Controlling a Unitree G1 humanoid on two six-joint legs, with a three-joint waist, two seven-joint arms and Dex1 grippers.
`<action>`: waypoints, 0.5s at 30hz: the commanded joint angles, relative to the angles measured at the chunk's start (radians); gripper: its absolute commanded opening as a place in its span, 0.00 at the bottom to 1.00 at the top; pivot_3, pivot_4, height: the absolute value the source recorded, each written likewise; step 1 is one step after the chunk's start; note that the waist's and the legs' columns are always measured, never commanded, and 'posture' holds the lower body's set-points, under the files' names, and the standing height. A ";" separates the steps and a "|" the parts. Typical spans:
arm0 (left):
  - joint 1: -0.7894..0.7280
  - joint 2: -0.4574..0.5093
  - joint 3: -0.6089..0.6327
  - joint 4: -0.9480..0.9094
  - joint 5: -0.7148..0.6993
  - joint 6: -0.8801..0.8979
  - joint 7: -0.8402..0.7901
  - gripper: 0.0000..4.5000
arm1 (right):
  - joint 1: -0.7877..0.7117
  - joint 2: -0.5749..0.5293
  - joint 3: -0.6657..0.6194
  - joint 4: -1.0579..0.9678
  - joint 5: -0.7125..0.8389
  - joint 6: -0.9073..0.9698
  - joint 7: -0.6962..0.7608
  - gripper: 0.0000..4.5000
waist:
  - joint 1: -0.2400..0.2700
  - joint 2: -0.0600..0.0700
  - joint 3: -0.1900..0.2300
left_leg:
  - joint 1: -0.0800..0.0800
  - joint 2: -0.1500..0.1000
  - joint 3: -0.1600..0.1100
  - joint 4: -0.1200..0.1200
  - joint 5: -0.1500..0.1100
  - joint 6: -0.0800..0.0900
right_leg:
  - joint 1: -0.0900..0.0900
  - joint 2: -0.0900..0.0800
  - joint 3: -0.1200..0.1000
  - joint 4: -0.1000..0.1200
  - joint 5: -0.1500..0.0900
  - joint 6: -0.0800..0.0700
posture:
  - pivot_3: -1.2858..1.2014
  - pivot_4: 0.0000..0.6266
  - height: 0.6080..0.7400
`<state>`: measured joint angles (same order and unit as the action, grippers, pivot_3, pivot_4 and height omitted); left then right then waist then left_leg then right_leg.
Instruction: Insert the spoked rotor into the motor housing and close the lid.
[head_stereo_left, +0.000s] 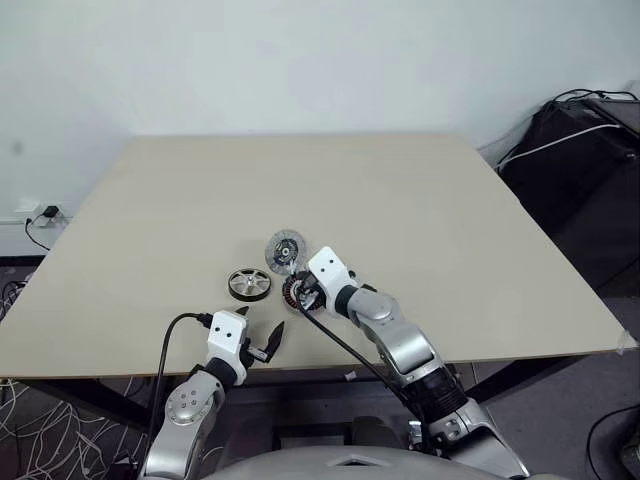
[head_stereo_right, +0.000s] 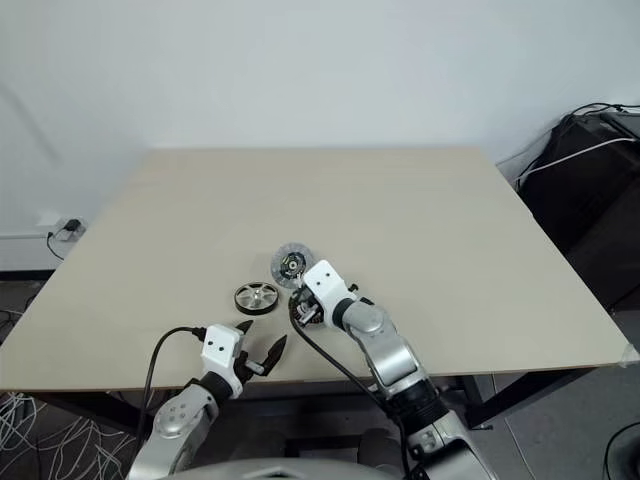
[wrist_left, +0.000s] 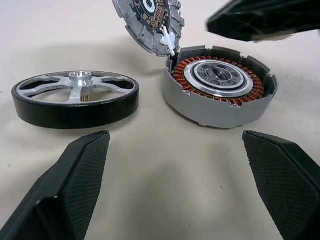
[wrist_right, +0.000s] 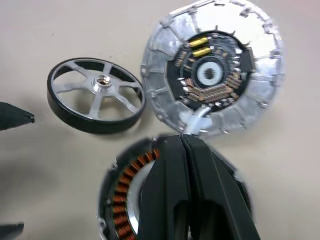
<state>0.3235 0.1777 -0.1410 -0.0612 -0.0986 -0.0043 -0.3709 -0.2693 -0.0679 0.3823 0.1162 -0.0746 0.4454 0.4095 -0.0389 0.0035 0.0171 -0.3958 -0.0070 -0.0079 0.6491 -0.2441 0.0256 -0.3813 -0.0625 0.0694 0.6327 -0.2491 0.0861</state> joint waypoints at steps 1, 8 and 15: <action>-0.009 -0.002 -0.002 -0.040 -0.001 -0.006 0.001 1.00 | -0.040 0.017 0.007 0.072 -0.012 -0.036 -0.008 0.01 | 0.000 0.000 0.000 | 0.000 0.000 0.000 0.000 0.000 0.000 | 0.000 0.000 0.000 0.000 0.000 0.000 | 0.52 0.00 1.00; 0.000 0.000 0.002 -0.048 -0.002 -0.006 0.005 1.00 | -0.071 0.032 -0.011 0.232 -0.025 -0.078 -0.025 0.01 | -0.004 0.000 0.000 | 0.000 0.000 0.000 0.000 0.000 -0.001 | 0.000 0.000 0.000 0.001 0.000 0.000 | 0.52 0.00 1.00; 0.001 -0.001 -0.001 -0.050 -0.002 -0.004 0.004 1.00 | -0.069 0.032 -0.039 0.223 -0.006 -0.092 -0.025 0.01 | -0.005 0.000 -0.001 | 0.002 0.000 0.000 0.000 0.000 -0.001 | 0.001 0.000 0.000 0.002 0.000 0.000 | 0.52 0.00 1.00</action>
<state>0.3341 0.1795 -0.1406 -0.0613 -0.0986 -0.0038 -0.3694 -0.3384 -0.0362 0.3598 0.3549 -0.0897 0.3486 0.3814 -0.0440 0.0037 0.0158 -0.3943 -0.0068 -0.0080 0.6493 -0.2445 0.0243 -0.3806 -0.0623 0.0695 0.6343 -0.2491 0.0861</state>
